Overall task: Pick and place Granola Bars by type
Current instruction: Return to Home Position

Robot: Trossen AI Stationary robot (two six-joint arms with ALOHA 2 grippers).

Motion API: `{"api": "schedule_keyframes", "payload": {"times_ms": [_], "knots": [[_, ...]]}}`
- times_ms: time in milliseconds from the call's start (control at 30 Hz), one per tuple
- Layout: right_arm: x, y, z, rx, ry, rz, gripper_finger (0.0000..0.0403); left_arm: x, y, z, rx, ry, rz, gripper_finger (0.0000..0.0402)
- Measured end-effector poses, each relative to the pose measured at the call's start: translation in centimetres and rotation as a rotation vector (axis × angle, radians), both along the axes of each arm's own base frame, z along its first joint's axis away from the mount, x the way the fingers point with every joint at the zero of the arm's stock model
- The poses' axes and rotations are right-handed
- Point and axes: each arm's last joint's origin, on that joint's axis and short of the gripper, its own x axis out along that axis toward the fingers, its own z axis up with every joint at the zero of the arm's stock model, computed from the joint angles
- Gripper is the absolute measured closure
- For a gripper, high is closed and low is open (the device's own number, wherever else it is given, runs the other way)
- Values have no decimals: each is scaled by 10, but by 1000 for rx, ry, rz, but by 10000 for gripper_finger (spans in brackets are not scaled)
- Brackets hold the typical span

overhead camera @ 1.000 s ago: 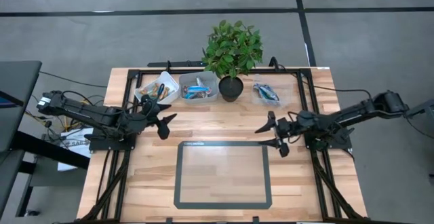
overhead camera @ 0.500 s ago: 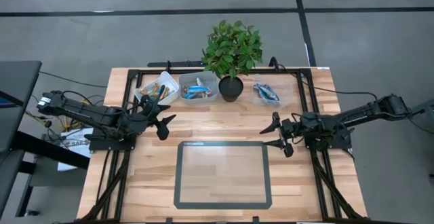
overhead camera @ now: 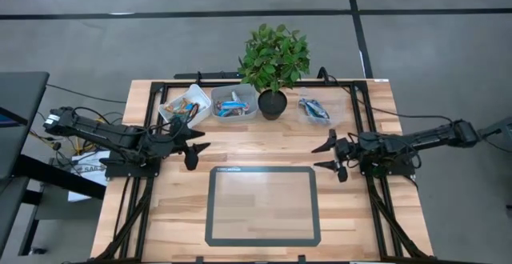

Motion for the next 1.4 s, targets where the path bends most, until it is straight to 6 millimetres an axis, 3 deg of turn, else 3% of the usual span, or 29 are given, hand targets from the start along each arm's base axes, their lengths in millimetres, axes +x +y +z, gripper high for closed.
{"api": "schedule_keyframes", "payload": {"times_ms": [300, 1000, 1133, 1400], "knots": [[-9, -4, -5, -37, 48, -108, 184, 0, -1, 0, -19, 0, -16, 189], [-10, -5, -4, -4, 43, -87, 184, -2, -4, -6, -58, 48, -138, 189], [-10, -5, -4, -1, 42, -92, 184, -11, -2, -28, -39, 6, -180, 189], [-9, -5, -3, 1, 32, -92, 184, -39, 2, -98, -50, -156, -305, 189]]}}
